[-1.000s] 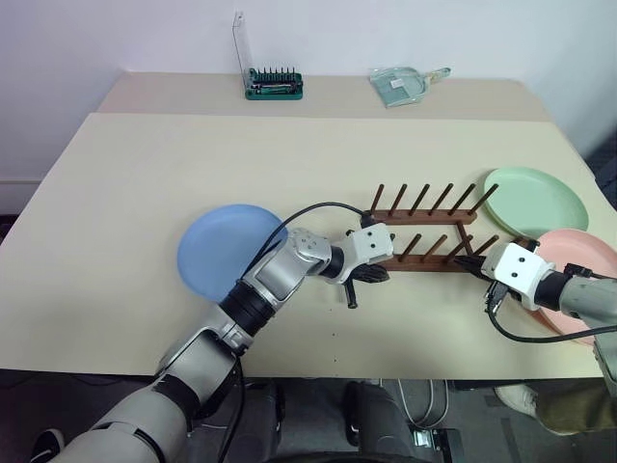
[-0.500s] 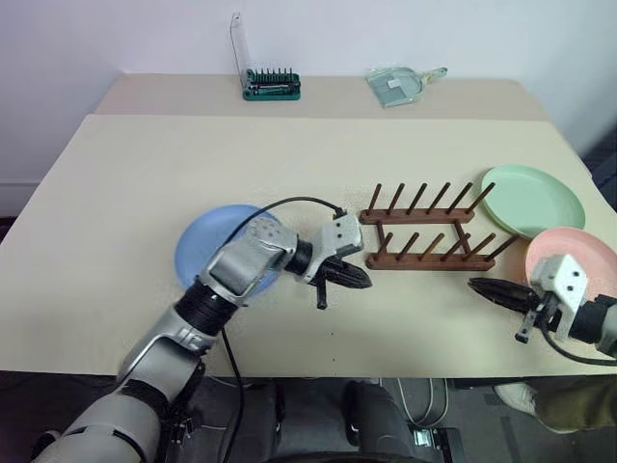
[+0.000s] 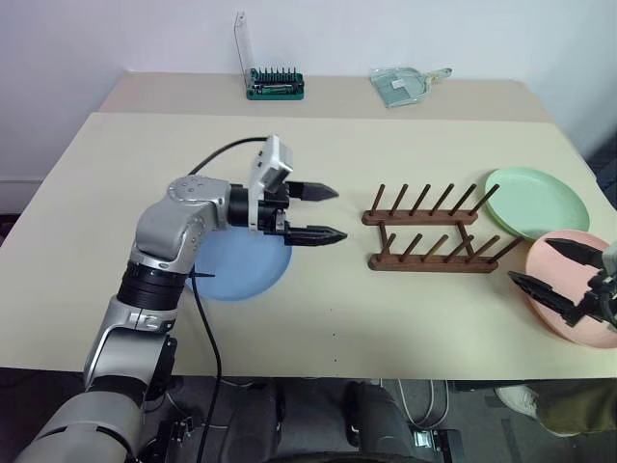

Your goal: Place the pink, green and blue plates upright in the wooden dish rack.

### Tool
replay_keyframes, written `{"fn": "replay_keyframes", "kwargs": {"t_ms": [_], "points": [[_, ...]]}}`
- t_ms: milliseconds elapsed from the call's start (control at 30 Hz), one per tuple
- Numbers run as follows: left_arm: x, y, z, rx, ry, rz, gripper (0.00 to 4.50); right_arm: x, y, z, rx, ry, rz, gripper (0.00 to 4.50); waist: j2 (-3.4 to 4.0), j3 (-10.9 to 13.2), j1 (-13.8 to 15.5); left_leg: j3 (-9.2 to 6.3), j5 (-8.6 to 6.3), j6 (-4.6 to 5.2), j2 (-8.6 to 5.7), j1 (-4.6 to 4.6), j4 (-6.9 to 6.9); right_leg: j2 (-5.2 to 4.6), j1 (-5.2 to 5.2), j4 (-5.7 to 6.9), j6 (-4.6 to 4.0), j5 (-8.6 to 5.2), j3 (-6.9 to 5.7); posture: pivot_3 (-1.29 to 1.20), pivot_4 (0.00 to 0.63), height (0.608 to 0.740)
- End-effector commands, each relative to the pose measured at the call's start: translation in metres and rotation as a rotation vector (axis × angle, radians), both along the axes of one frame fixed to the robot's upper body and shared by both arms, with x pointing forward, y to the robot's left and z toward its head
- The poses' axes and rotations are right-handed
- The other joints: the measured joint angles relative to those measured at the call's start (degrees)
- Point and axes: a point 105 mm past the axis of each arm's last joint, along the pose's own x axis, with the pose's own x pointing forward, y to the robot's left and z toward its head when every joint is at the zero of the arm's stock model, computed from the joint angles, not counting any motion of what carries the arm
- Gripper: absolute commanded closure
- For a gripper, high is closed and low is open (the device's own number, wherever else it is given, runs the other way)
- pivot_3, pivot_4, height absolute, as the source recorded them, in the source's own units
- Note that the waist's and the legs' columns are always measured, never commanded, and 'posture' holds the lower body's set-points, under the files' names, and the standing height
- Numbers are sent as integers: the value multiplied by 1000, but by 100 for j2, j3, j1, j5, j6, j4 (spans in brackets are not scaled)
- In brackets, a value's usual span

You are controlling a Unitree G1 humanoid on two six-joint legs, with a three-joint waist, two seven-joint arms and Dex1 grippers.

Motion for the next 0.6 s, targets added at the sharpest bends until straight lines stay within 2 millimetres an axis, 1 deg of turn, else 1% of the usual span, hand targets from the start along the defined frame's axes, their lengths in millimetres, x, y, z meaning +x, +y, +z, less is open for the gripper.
{"fn": "replay_keyframes", "kwargs": {"t_ms": [33,67,133,200,300,433,533,567,600], "points": [[-1,5,19,-65,-108,-34,0,-6,-20,-10,-137,67,-111,58,0,0,4,1,0,0,0,0,0,0,0,0,0,0,0,0,150,740],[-1,6,18,-67,-118,-39,0,-8,-22,-17,-136,98,-135,58,0,0,2,2,0,0,0,0,0,-1,0,-1,-1,0,1,0,150,740],[-2,5,18,-91,-128,-57,0,-11,-16,-24,-97,131,-139,58,0,0,-1,3,0,0,0,0,0,-1,0,-3,-1,-1,2,0,150,740],[-2,4,15,-86,-139,-56,0,-11,-13,-31,-100,164,-156,58,0,0,-2,1,0,0,1,0,0,0,0,-2,-2,-1,1,0,150,740],[-3,3,13,-83,-140,-61,0,-9,-18,-42,-126,207,-223,58,0,0,-4,1,0,0,1,0,0,0,0,-2,-2,-1,2,0,150,740],[-5,2,13,-84,-145,-63,0,-7,-19,-50,-131,236,-259,58,0,0,0,0,0,0,1,0,0,0,-1,-2,-3,-1,1,0,150,740],[-4,2,14,-83,-149,-58,0,-6,-25,-58,-208,256,-281,58,0,0,1,1,0,0,0,-1,0,0,0,-2,-2,-1,2,0,150,740],[-4,2,14,-85,-150,-57,0,-6,-26,-61,-202,265,-289,58,0,0,0,1,0,0,0,-1,0,-1,0,-2,-2,-1,2,0,150,740],[-4,3,15,-85,-151,-56,0,-5,-27,-62,-197,264,-299,288,0,0,-3,1,0,0,0,-1,0,0,-1,-2,-2,-1,1,0,150,740]]}}
